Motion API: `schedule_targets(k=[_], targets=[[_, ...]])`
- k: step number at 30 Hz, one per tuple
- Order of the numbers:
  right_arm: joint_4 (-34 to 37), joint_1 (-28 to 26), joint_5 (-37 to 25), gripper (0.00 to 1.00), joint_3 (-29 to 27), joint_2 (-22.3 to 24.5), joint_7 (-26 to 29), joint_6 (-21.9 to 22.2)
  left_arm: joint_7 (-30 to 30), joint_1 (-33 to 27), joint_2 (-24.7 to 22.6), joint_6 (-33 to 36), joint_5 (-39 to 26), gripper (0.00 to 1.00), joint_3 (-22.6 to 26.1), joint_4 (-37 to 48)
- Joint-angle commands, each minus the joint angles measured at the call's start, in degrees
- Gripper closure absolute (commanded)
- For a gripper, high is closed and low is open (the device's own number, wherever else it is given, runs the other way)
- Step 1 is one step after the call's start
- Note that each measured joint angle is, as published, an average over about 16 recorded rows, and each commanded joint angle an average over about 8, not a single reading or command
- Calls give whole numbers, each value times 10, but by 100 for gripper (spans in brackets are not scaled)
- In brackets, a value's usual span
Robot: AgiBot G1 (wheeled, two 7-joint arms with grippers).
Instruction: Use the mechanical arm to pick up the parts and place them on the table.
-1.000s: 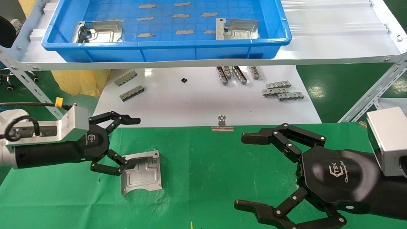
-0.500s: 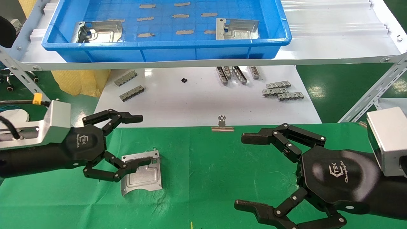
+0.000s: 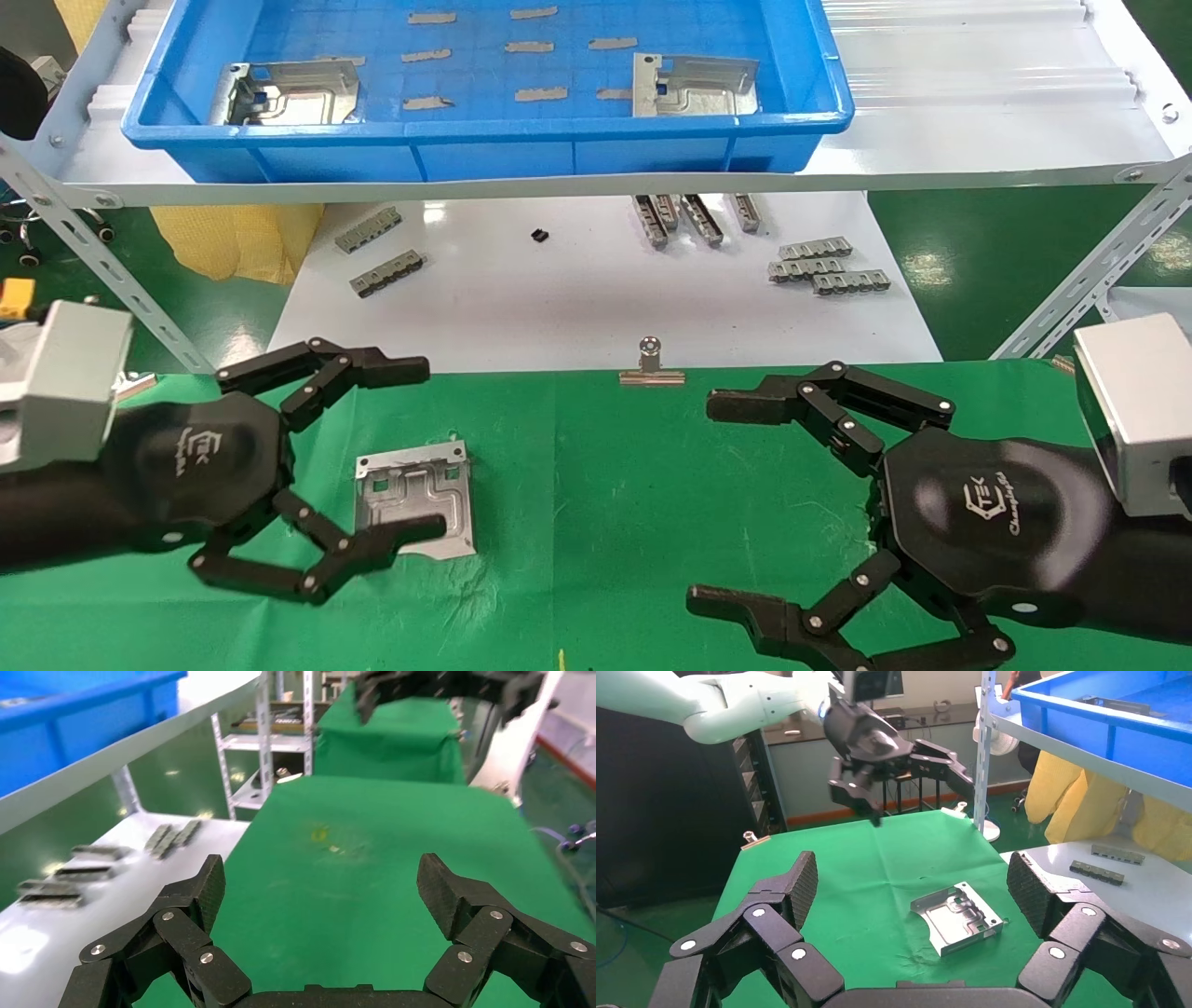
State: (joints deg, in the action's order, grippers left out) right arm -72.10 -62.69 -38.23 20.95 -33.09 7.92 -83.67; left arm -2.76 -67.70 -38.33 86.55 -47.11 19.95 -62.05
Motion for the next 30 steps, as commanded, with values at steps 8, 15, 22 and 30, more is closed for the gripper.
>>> schedule_targets(k=[8,15,22,30], targets=[[0,0,0,0,0,0,0,0,-69,52,28,-7,45,0,-34,-99],[0,0,0,0,0,0,0,0,-90,73,39,-10,64,0,-47,-138],[0,0,0,0,0,0,0,0,-85,69,37,-10,60,0,-45,-130],[0,0,0,0,0,0,0,0,-82,65,35,-10,56,0,-42,-122]])
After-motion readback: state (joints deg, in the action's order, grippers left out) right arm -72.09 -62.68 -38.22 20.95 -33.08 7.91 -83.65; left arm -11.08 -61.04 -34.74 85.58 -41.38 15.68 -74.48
